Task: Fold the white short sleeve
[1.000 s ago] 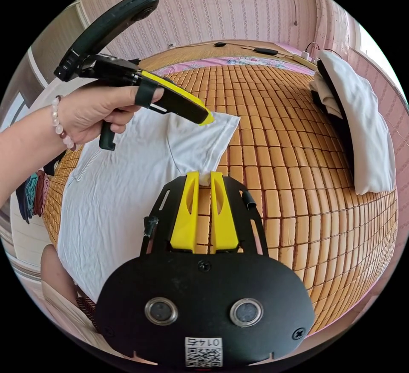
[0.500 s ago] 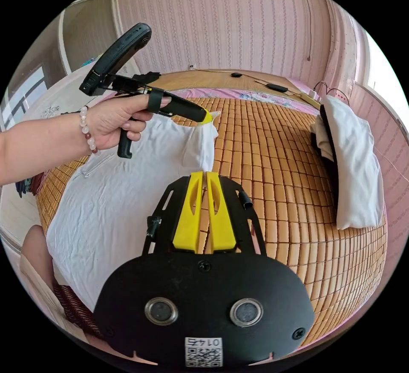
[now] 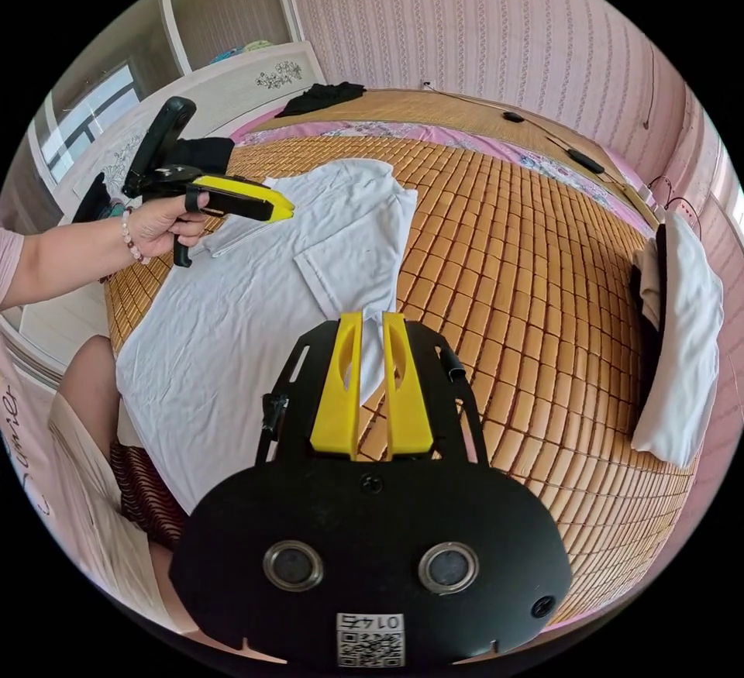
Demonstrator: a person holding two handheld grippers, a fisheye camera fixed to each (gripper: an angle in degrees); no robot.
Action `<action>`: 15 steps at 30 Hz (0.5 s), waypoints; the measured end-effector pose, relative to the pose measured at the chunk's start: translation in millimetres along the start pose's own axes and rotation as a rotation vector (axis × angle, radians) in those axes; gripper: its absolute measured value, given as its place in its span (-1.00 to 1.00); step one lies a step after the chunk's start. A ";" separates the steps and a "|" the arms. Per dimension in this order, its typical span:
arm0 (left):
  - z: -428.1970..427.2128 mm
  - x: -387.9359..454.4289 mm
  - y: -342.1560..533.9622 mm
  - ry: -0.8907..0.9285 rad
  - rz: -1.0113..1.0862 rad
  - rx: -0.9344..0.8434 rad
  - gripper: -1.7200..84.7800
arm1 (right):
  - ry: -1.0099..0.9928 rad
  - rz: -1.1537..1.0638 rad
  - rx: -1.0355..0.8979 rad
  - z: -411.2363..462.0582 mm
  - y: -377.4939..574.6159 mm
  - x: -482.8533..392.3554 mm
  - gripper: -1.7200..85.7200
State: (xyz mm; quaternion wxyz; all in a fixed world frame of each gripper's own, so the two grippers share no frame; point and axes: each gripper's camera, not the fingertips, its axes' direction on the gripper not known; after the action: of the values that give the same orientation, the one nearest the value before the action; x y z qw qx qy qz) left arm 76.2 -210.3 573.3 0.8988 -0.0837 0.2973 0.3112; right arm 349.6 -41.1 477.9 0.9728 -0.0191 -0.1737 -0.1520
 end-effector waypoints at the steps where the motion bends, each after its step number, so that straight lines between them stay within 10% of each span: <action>1: -4.0 -9.4 6.5 -0.010 -0.012 -0.004 -0.83 | -0.002 -0.006 -0.005 5.8 -14.2 0.8 -0.82; 15: -65.1 -219.6 120.4 -0.075 -0.453 0.060 -0.81 | 0.091 0.059 -0.176 119.3 -181.3 50.5 -0.81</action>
State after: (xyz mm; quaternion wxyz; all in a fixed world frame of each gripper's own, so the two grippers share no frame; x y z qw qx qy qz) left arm -166.8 -248.6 653.5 0.9582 -0.1099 0.2465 0.0953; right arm 300.2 -217.8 604.5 0.9783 -0.1029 -0.1144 -0.1388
